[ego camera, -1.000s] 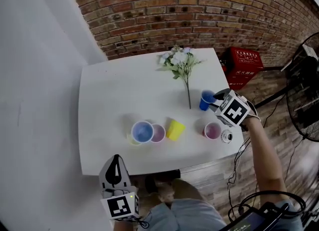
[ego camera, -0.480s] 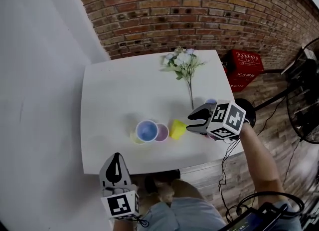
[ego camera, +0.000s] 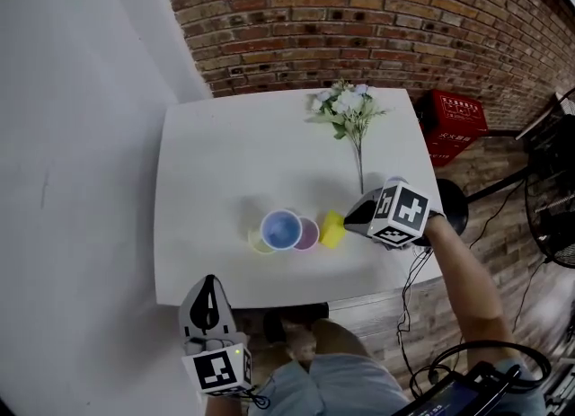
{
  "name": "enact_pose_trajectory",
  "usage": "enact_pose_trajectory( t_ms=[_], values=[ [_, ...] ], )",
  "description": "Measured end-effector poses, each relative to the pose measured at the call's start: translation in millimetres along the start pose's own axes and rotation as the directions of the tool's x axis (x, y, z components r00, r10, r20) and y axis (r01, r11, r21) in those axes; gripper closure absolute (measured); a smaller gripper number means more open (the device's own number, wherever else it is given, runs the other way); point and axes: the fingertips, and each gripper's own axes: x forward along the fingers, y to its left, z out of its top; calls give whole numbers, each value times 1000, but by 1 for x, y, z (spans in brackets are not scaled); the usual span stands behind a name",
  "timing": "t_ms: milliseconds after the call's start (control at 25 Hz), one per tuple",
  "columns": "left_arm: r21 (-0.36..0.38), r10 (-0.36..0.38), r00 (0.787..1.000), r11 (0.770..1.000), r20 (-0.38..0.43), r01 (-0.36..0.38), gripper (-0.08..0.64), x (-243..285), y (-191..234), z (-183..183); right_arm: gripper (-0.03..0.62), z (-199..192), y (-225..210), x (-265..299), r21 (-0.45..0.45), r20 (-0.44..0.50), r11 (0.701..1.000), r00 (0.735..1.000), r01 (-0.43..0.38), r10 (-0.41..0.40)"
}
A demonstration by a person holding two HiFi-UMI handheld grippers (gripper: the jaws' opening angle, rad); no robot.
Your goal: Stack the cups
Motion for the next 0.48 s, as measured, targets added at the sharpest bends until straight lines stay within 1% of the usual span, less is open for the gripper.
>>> enact_pose_trajectory(
  t_ms=[40, 120, 160, 200, 240, 480],
  values=[
    [0, 0, 1000, 1000, 0, 0, 551, 0, 1, 0, 585, 0, -1, 0, -4, 0, 1000, 1000, 9, -9],
    [2, -4, 1000, 1000, 3, 4, 551, 0, 1, -1, 582, 1, -2, -2, -4, 7, 1000, 1000, 27, -27],
    [2, -7, 1000, 1000, 4, 7, 551, -1, 1, 0, 528, 1, -3, -4, 3, 12, 999, 999, 33, -33],
    [3, -8, 1000, 1000, 4, 8, 551, -1, 1, 0, 454, 1, -4, -5, 10, 13, 999, 999, 34, -34],
    [4, -9, 1000, 1000, 5, 9, 551, -1, 1, 1, 415, 1, -5, -5, 14, 11, 999, 999, 30, -30],
    [7, 8, 1000, 1000, -4, -8, 551, -7, 5, -3, 387, -8, -13, 13, 18, -37, 1000, 999, -22, 22]
  ],
)
